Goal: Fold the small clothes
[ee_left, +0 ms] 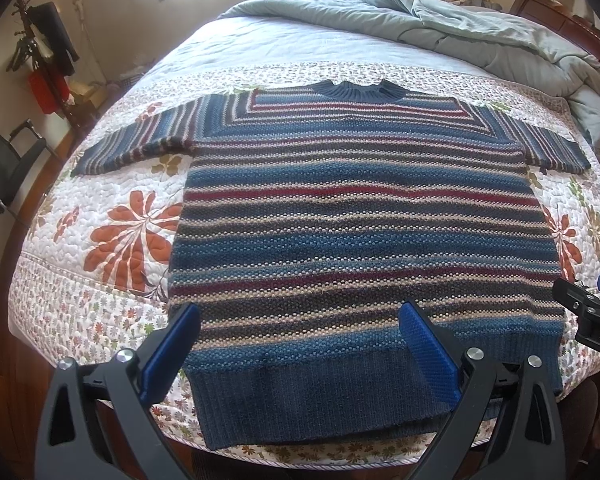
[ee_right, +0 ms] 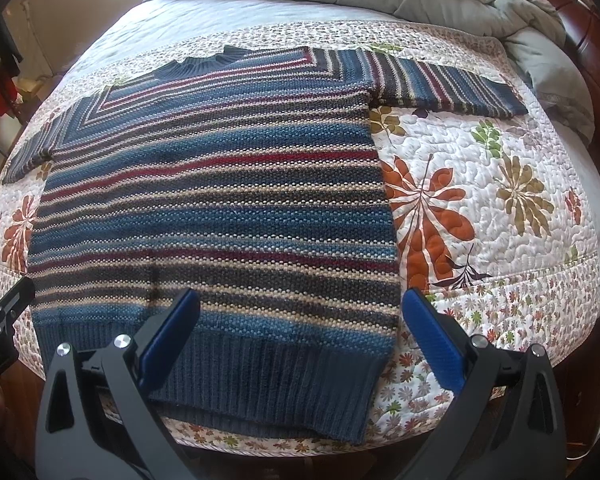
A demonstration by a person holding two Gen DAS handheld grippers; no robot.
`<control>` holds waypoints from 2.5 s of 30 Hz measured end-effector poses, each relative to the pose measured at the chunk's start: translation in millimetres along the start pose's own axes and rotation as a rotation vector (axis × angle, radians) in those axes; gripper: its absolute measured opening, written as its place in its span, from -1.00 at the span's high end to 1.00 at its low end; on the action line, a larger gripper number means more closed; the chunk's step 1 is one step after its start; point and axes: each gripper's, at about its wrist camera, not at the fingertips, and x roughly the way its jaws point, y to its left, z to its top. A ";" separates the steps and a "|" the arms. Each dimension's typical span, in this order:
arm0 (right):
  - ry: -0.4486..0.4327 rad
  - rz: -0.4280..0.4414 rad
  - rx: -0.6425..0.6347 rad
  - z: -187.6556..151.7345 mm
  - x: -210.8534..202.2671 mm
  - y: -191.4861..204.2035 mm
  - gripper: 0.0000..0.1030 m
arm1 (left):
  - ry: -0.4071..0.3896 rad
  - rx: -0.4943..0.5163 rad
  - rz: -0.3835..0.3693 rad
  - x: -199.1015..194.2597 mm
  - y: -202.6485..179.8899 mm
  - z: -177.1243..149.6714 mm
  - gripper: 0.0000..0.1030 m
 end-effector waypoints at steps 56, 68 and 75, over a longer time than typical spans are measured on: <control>0.198 0.017 0.493 242.0 209.9 -424.5 -0.96 | 0.059 0.121 -0.063 198.5 -284.2 241.8 -0.93; -0.035 -0.026 0.390 255.0 152.5 -415.3 0.76 | 0.025 0.053 0.027 192.1 -199.2 249.6 -0.93; -0.214 0.005 -0.046 245.7 81.3 -236.1 0.76 | 0.019 -0.013 0.070 179.8 -124.5 241.4 -0.93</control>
